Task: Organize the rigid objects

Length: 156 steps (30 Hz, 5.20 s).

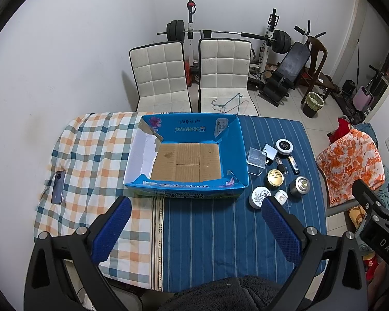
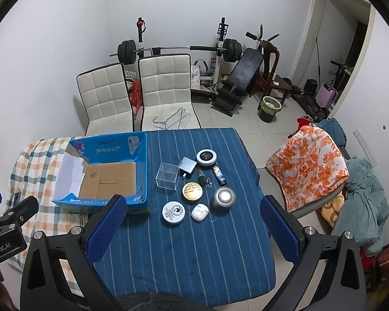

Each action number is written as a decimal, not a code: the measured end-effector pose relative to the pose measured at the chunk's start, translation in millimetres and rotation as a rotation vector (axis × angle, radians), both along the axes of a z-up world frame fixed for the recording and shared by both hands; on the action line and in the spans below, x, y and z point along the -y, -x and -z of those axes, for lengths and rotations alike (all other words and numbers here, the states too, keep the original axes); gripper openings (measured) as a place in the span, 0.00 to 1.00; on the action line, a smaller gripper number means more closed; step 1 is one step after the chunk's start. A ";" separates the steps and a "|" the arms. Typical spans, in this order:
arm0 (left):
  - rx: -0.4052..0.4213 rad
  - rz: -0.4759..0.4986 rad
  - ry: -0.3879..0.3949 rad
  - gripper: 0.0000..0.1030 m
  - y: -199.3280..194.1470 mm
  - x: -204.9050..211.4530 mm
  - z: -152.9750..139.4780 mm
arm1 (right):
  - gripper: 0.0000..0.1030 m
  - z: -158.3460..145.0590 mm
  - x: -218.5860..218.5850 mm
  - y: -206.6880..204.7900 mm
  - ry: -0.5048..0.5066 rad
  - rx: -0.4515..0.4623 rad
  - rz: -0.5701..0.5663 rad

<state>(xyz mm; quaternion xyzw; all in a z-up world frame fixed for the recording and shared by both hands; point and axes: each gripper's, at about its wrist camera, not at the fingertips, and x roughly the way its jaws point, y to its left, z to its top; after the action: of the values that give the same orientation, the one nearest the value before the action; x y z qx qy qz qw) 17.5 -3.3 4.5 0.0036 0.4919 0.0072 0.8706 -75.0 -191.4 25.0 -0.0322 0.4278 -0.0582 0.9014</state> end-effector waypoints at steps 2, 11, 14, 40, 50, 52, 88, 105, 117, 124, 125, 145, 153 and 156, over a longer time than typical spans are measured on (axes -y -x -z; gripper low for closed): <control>0.000 0.001 -0.003 1.00 0.5 0.5 -0.5 | 1.00 1.5 1.3 -0.9 -0.003 -0.003 0.002; -0.001 0.002 -0.001 1.00 -0.4 0.8 0.1 | 1.00 7.0 4.0 -5.3 -0.002 -0.006 0.003; -0.002 0.001 -0.001 1.00 -0.2 1.0 -0.3 | 1.00 8.2 4.3 -5.9 -0.001 -0.010 0.006; -0.323 0.265 -0.039 1.00 -206.6 185.2 169.3 | 1.00 197.0 186.2 -221.2 -0.151 -0.435 0.250; -0.548 0.242 -0.150 0.95 -276.4 219.5 292.0 | 1.00 302.6 204.8 -307.8 -0.228 -0.608 0.257; -0.591 0.243 -0.161 0.84 -278.3 221.0 309.3 | 1.00 308.4 207.7 -310.8 -0.220 -0.620 0.264; -0.592 0.278 -0.153 0.60 -237.8 209.6 324.8 | 0.70 397.6 187.1 -260.2 -0.275 -0.787 0.407; -0.429 0.283 -0.074 0.60 -189.2 186.3 197.0 | 0.70 323.7 172.2 -244.9 -0.279 -0.672 0.326; -0.276 0.175 -0.052 0.60 -175.5 146.8 143.3 | 0.70 247.2 113.5 -240.3 -0.291 -0.561 0.129; -0.208 0.045 -0.054 0.60 -156.7 89.5 111.2 | 0.70 205.7 56.2 -238.8 -0.272 -0.495 -0.026; -0.205 0.030 -0.054 0.60 -153.7 82.7 108.6 | 0.70 202.2 48.0 -237.3 -0.272 -0.492 -0.046; -0.240 -0.049 0.008 0.60 -188.6 -72.3 125.5 | 0.70 196.0 -122.3 -293.1 -0.282 -0.474 -0.160; -0.338 -0.031 0.035 0.60 -238.5 -116.7 188.9 | 0.70 287.5 -182.6 -362.4 -0.242 -0.620 -0.130; -0.371 -0.028 0.048 0.60 -249.6 -125.6 211.3 | 0.71 320.6 -194.3 -374.9 -0.203 -0.662 -0.117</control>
<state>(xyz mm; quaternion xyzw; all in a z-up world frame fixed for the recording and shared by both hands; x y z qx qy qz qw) 267.2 122.4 -206.8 -0.0227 0.6442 0.0070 0.7645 299.8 3.0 -295.6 0.0160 0.6978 0.0500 0.7144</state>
